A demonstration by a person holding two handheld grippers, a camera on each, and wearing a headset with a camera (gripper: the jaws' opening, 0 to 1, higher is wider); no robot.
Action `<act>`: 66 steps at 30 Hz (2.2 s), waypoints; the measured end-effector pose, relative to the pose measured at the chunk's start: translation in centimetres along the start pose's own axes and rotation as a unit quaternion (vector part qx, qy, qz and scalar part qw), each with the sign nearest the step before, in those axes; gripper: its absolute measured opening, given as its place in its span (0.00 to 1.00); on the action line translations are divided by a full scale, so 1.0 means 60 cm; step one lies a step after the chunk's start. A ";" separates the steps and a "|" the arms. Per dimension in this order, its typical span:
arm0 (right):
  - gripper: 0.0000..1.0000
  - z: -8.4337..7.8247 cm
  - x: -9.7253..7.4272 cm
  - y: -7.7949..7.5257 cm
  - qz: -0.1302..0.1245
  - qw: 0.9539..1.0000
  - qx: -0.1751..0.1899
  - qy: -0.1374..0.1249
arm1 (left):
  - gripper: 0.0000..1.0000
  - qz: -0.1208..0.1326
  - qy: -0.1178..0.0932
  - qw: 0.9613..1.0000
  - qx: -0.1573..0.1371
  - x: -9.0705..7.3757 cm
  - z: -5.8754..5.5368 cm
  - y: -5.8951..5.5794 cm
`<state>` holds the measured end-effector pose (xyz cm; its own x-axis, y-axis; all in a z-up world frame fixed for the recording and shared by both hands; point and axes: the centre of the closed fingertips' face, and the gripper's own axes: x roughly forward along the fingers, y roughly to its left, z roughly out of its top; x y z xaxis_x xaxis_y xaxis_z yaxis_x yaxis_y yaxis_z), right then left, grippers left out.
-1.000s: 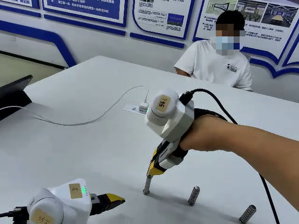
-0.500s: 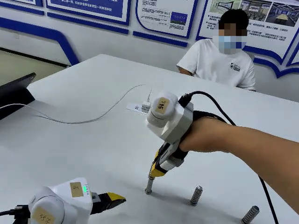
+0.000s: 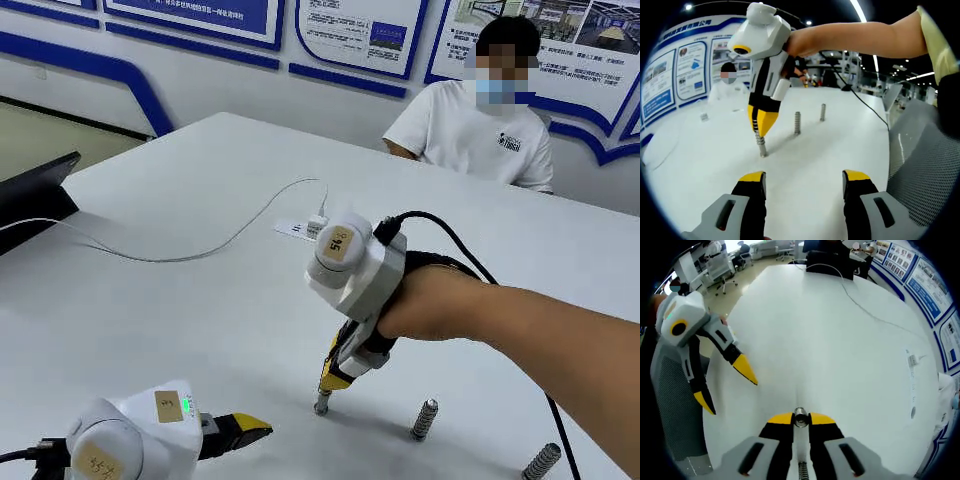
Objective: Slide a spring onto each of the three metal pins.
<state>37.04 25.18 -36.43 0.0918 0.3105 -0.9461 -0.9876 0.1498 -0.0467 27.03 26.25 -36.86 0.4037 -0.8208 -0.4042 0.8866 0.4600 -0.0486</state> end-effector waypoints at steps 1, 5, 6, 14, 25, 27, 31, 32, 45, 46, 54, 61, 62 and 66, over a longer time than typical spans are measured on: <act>0.13 -0.001 0.002 0.000 0.000 1.000 0.001 0.000 | 0.63 0.000 0.000 1.000 0.000 0.000 -0.001 0.000; 0.13 -0.004 0.012 0.001 -0.002 1.000 0.004 0.003 | 0.63 0.000 0.001 1.000 -0.002 -0.001 -0.002 0.000; 0.13 -0.004 0.014 0.000 -0.003 1.000 0.005 0.002 | 0.63 0.000 0.001 1.000 -0.002 -0.001 -0.002 0.000; 0.13 -0.010 0.029 0.003 -0.006 1.000 0.010 0.006 | 0.63 -0.001 0.003 1.000 -0.003 0.000 -0.004 -0.001; 0.13 -0.015 0.037 0.002 -0.009 1.000 0.019 -0.001 | 0.63 -0.001 0.005 1.000 -0.004 0.000 -0.005 -0.001; 0.13 -0.016 0.038 0.002 -0.009 1.000 0.019 -0.001 | 0.63 0.000 0.006 1.000 -0.004 -0.001 -0.005 0.000; 0.15 -0.018 0.039 0.004 -0.009 1.000 0.017 -0.004 | 0.63 0.001 0.006 1.000 -0.003 -0.001 -0.003 0.002; 0.16 -0.019 0.039 0.004 -0.010 1.000 0.017 -0.006 | 0.63 0.001 0.005 1.000 -0.003 0.000 -0.002 0.001; 0.20 -0.037 0.019 -0.001 -0.020 0.999 0.041 -0.028 | 0.64 0.002 0.005 1.000 0.001 0.001 0.006 0.001; 0.20 -0.038 0.017 -0.001 -0.021 0.998 0.042 -0.030 | 0.64 0.003 0.005 1.000 0.001 0.001 0.006 0.002; 0.21 -0.053 -0.004 0.002 -0.032 0.996 0.060 -0.049 | 0.65 0.004 0.004 1.000 0.003 0.001 0.011 0.004; 0.22 -0.061 -0.026 0.015 -0.045 0.994 0.066 -0.072 | 0.65 0.003 0.003 1.000 0.006 0.003 0.017 0.004; 0.23 -0.062 -0.030 0.017 -0.048 0.994 0.068 -0.077 | 0.65 0.003 0.002 1.000 0.007 0.003 0.018 0.004; 0.23 -0.067 -0.040 0.027 -0.053 0.992 0.076 -0.092 | 0.66 0.003 0.000 1.000 0.007 0.004 0.022 0.005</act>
<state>34.69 20.89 -35.55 0.2293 0.4487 -0.8638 -0.9420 0.3256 -0.0809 27.71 25.78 -35.77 0.4092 -0.8183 -0.4035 0.8872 0.4601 -0.0334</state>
